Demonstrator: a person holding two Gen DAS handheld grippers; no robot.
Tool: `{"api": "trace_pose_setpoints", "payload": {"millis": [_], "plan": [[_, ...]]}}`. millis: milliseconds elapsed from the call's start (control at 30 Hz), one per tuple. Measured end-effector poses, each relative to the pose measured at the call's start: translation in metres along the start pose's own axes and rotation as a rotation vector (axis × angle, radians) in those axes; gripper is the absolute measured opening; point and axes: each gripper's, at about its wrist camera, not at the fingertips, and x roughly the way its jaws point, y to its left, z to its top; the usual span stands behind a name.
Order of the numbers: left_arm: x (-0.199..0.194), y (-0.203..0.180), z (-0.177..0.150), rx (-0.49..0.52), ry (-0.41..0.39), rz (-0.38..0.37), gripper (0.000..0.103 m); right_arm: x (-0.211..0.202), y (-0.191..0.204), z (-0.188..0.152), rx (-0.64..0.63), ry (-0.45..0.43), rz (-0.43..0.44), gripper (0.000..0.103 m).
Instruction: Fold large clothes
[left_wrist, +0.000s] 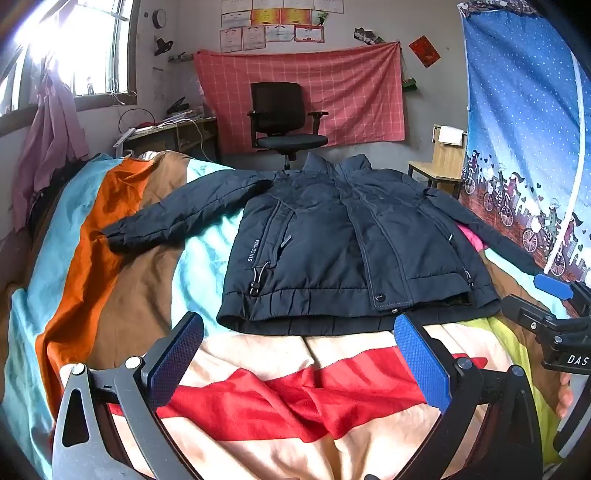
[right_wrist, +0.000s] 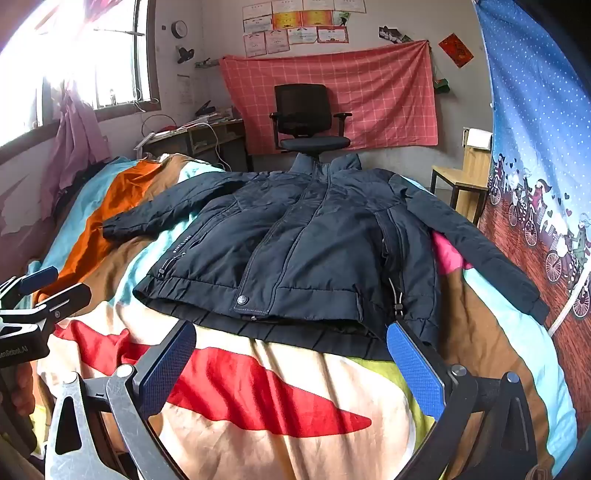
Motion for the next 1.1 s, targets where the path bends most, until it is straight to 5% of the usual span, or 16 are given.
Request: {"api": "trace_pose_setpoints", "payload": {"millis": [1100], "plan": [[0.0005,-0.0009,0.0001,0.003,-0.011,0.001,0.101,-0.0012,0.0019,0.001,-0.005,0.001,-0.005,0.103]]}}
